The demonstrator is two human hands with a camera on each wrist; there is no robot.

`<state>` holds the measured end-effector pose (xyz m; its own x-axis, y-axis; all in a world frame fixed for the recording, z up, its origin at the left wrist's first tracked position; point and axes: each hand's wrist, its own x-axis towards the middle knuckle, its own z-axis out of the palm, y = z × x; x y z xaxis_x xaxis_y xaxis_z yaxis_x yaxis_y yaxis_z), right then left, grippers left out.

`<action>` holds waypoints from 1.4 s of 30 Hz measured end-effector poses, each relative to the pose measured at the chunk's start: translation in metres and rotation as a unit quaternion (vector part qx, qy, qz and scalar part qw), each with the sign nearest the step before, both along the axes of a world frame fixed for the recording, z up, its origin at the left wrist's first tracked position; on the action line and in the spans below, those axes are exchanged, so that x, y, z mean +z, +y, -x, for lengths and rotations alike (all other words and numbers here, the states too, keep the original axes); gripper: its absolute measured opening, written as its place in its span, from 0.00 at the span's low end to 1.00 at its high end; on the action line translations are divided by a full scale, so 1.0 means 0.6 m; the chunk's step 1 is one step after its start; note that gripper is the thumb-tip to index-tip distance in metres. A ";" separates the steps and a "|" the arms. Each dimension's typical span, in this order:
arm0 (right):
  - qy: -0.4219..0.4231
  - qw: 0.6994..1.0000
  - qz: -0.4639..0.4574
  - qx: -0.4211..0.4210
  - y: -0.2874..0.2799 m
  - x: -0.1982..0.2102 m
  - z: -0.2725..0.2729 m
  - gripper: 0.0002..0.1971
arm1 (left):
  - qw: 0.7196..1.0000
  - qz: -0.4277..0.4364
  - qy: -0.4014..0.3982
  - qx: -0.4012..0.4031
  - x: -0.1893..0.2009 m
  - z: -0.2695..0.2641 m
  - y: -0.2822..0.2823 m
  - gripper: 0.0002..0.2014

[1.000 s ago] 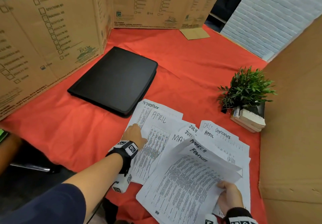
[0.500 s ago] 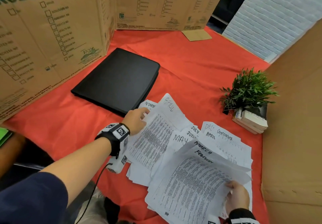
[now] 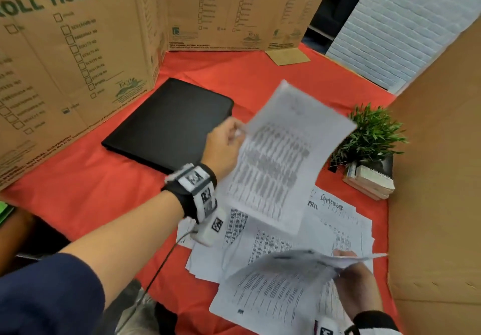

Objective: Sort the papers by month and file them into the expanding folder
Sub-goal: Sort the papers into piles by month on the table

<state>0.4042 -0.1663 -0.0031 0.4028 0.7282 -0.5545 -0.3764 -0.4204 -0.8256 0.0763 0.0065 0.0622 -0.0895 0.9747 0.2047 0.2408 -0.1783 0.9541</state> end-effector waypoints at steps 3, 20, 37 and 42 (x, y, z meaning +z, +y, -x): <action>0.050 0.999 -0.012 -0.013 0.001 -0.001 -0.010 0.16 | 0.996 0.081 0.021 -0.038 -0.064 -0.054 -0.059 0.07; -0.024 0.996 0.061 -0.062 -0.007 -0.041 -0.014 0.20 | 0.919 0.302 0.253 -0.001 -0.164 -0.022 -0.111 0.17; -0.045 0.984 0.160 -0.056 0.007 -0.035 0.022 0.11 | 0.848 0.297 0.437 -0.049 -0.173 0.020 -0.099 0.07; -0.038 0.981 0.180 -0.055 0.009 -0.026 0.028 0.08 | 0.801 0.202 0.553 -0.112 -0.146 -0.003 -0.096 0.10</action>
